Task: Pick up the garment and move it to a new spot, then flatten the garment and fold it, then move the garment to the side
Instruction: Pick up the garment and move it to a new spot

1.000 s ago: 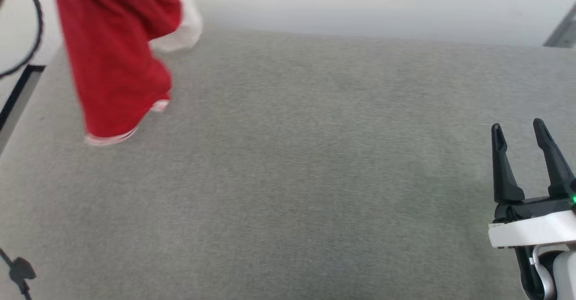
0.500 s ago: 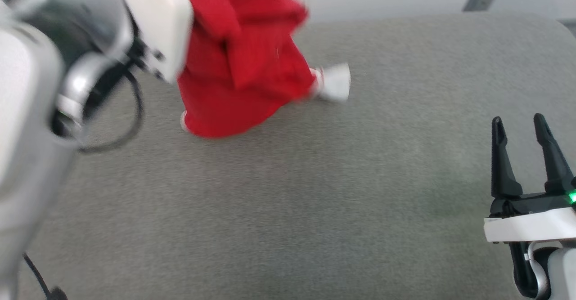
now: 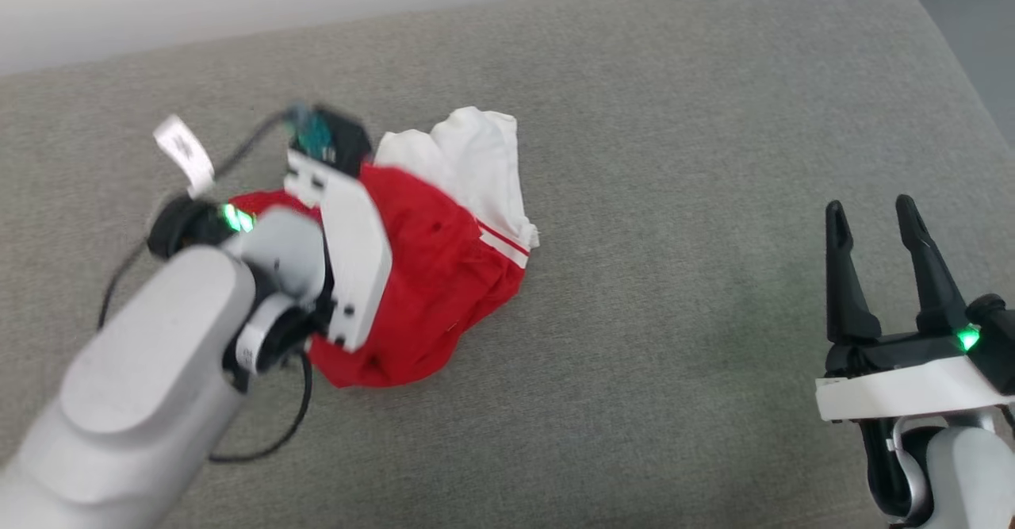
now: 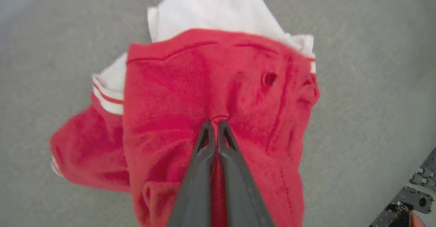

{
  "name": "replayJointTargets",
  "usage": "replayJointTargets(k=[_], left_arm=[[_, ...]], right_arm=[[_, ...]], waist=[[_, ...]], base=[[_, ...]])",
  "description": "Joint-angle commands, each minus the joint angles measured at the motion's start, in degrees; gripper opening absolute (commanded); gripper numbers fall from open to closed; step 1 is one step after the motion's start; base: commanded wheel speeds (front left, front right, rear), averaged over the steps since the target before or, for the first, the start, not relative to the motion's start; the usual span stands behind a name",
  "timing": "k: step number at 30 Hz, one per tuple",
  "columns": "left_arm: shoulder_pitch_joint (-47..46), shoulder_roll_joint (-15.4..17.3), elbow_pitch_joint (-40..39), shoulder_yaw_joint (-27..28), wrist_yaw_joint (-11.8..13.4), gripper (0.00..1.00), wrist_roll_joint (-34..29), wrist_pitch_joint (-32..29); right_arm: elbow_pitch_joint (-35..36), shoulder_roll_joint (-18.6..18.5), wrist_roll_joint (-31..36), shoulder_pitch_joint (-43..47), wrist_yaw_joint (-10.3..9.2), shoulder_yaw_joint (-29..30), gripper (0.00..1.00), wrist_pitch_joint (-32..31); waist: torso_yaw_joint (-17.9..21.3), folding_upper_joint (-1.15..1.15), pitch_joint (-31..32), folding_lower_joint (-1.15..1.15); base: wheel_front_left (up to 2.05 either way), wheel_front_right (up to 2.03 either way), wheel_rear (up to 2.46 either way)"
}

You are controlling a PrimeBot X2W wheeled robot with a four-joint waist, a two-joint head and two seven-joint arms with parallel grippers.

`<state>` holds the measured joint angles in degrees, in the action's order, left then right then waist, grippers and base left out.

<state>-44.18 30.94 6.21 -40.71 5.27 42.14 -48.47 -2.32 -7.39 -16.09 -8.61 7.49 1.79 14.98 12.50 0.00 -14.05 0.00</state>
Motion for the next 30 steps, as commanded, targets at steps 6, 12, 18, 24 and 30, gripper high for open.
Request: replayJointTargets(k=[6,12,18,24,30], left_arm=[[4.63,-2.04,10.64,-2.13,-2.24,0.0,1.18,2.87],[5.45,-4.44,19.76,-5.74,-4.81,1.0,-0.7,4.51],[3.55,-6.54,23.05,-4.1,-7.43,1.0,0.29,10.71],[4.8,-6.13,19.01,-1.87,-8.73,1.0,0.97,18.43],[8.68,-4.04,15.43,0.86,-8.48,1.0,-0.25,29.92]], right_arm=[[-0.65,0.59,-0.52,-0.98,0.0,-1.45,1.0,0.31],[-1.05,0.58,-0.45,-0.87,0.0,-1.49,1.0,0.31],[-1.67,-0.18,-0.15,0.63,0.0,-1.24,1.0,0.31],[-1.8,-1.07,0.04,2.44,0.0,-0.79,1.0,0.31],[-2.25,-1.87,0.22,4.02,0.0,-0.76,1.0,0.31]], waist=[[1.8,0.0,-0.85,0.0],[1.32,0.0,-0.57,0.0],[-0.87,0.0,1.94,0.0],[-3.66,0.0,4.72,0.0],[-6.78,0.0,7.51,0.0]], base=[[0.0,0.0,0.0],[0.0,0.0,0.0],[0.0,0.0,0.0],[0.0,0.0,0.0],[0.0,0.0,0.0]])
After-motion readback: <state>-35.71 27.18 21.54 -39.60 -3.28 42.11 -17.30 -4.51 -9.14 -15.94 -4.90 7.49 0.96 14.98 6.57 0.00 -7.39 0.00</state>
